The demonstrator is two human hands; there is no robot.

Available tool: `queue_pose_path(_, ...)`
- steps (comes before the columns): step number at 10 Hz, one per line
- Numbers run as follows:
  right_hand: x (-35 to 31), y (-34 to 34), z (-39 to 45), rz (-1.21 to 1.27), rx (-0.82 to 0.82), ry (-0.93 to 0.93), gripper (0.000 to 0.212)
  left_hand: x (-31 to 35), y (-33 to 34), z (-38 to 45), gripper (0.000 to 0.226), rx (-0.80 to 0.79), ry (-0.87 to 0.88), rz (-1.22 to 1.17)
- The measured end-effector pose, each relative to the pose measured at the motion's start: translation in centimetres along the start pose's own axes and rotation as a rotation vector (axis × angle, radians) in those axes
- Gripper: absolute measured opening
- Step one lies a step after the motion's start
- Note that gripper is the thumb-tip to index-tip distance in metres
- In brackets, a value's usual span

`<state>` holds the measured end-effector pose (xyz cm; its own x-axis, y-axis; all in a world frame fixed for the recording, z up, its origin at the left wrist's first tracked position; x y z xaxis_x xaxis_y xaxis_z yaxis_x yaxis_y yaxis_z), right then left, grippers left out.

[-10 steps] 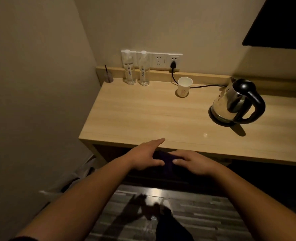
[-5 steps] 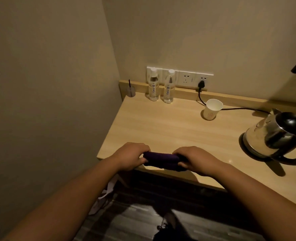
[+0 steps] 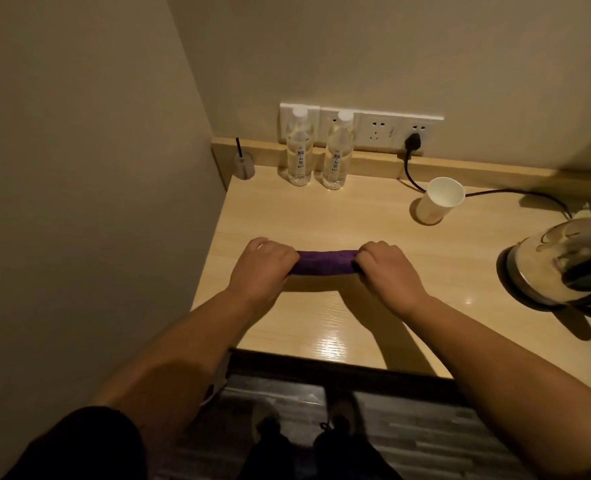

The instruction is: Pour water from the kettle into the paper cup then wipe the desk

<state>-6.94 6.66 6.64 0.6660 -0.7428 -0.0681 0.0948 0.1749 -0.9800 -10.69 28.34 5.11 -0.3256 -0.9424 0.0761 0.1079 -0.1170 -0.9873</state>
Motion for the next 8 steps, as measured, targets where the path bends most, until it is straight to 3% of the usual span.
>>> queue_pose_path(1, -1.7, 3.0, -1.4, 0.016, -0.042, 0.027, 0.013, -0.5, 2.4, -0.8, 0.037, -0.043, 0.09, 0.027)
queue_pose_path(3, -5.3, 6.9, -7.0, 0.15, -0.203, 0.127, 0.044, -1.7, 6.7, -6.0, 0.057, -0.276, 0.288, 0.014)
queue_pose_path(4, -5.4, 7.0, -8.2, 0.136, -0.236, 0.127, 0.06, -2.3, 6.9, -6.7, 0.068, -0.335, 0.306, 0.019)
queue_pose_path(6, -5.6, 6.8, -8.7, 0.043, -0.331, 0.1, 0.06, -2.1, 7.3, -7.8, 0.074, -0.385, 0.263, 0.054)
queue_pose_path(8, -5.7, 5.9, -8.2, 0.075, -0.273, 0.112, 0.062, -1.4, 5.9, -7.1, 0.076, -0.389, 0.18, 0.034)
Point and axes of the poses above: each hand's wrist, its own z-axis towards the middle knuckle, its own y-axis out of the palm, x = y × z, the point moved 4 cm from there along z, towards the middle knuckle, and after that the axes turned 8 degrees about x, right-handed, at the moved point
